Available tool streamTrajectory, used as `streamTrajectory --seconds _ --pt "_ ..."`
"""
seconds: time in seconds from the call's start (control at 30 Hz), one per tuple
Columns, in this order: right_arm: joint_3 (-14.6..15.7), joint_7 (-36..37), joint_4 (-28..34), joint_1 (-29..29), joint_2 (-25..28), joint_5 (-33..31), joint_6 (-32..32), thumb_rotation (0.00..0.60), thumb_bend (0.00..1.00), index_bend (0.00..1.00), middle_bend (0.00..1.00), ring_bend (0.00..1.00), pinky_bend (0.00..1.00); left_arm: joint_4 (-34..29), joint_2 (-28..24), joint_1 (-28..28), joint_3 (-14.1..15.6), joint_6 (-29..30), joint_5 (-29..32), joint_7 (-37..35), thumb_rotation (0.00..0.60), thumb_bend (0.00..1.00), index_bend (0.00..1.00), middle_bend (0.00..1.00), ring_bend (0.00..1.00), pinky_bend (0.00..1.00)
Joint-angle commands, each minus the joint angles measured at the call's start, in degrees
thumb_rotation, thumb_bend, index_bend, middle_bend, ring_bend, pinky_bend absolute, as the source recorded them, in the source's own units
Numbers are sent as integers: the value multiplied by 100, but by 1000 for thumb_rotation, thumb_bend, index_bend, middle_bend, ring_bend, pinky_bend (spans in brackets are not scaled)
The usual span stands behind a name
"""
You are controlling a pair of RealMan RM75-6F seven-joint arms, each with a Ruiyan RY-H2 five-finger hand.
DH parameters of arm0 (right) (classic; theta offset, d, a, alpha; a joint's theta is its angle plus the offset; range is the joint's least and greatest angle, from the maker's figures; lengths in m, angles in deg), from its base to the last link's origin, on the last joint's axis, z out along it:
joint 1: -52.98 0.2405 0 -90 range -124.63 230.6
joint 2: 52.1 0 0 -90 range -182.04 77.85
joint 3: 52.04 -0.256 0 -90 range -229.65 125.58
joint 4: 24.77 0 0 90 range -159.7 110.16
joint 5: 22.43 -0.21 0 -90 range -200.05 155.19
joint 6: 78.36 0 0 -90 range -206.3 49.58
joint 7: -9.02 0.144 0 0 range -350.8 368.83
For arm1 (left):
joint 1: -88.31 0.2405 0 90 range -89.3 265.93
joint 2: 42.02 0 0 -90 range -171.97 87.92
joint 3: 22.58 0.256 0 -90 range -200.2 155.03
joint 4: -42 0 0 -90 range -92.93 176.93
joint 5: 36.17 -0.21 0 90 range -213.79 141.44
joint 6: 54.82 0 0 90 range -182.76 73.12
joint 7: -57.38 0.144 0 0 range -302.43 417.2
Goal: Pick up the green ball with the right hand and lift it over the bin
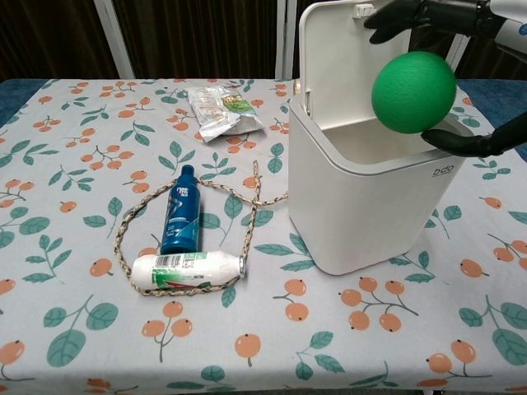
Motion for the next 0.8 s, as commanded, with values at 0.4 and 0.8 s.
streamTrajectory --seconds 0.4,0.8 --pt "171 470 -301 -485 370 196 -967 600 201 30 109 2 125 -41 -13 16 1 33 -13 32 600 124 142 110 35 124" --pt "326 554 -2109 -1829 387 -1586 -1281 600 114 0 0 0 0 -7 -24 19 -47 289 -211 37 600 124 162 130 35 128"
